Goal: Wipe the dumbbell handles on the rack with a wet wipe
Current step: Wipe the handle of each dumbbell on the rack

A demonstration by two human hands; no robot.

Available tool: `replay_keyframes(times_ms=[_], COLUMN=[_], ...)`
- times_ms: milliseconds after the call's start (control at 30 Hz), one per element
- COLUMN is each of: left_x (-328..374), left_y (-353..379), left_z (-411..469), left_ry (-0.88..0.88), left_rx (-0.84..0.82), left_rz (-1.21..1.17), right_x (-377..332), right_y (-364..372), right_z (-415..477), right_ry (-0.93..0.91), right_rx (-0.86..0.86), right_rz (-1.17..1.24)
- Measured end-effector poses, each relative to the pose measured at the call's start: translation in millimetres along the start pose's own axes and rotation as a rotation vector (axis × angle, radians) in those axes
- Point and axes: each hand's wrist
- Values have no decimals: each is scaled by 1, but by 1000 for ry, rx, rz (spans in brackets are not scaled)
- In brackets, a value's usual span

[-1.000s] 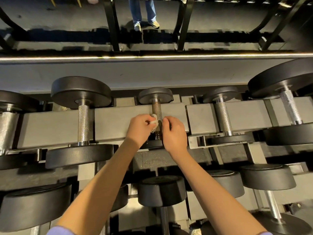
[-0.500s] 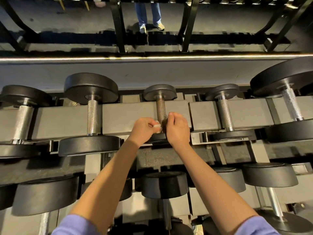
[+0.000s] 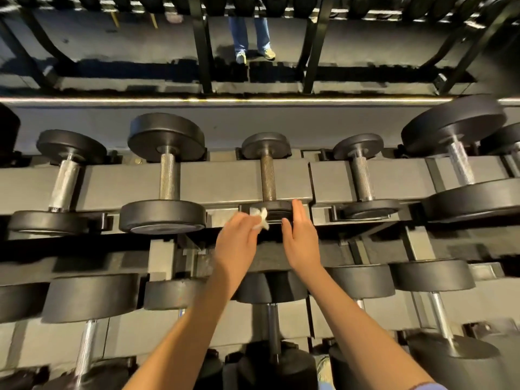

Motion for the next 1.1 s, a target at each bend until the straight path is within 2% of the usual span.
replay_keyframes(times_ms=[133,300,433,600,733,833,967,1100], left_x=[-12,-25,-24,-18,-15,-20,-24,-28], left_y=[27,55,71,87,102,119,135,155], left_z=[-51,-86,-109,-146,-177,-191,-192,-189], left_ry=[36,-54,-55,-3,17,-83,-306,-402], left_rx=[-106,-278,-357,-359,-391,-437,-358,-293], left_rz=[-5,22,47,47,84,55,-65,-233], right_x=[24,61,84,90,97,114,140,147], right_y=[2,11,14,15,20,28,47,54], right_z=[-39,-90,-122,-140,-177,-210,-234,-237], right_ry=[39,174,193,184,188,253,384,354], right_rx=[-48,-278,-401,-348,-232,-182,-135,-45], right_rz=[-25,-251,-288,-220,-172,-119,-15,69])
Point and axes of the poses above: each hand's wrist, its own z-axis towards the middle knuckle, its own y-axis out of the palm, x = y × z, and after that the axes turned 14 degrees about z, right-handed
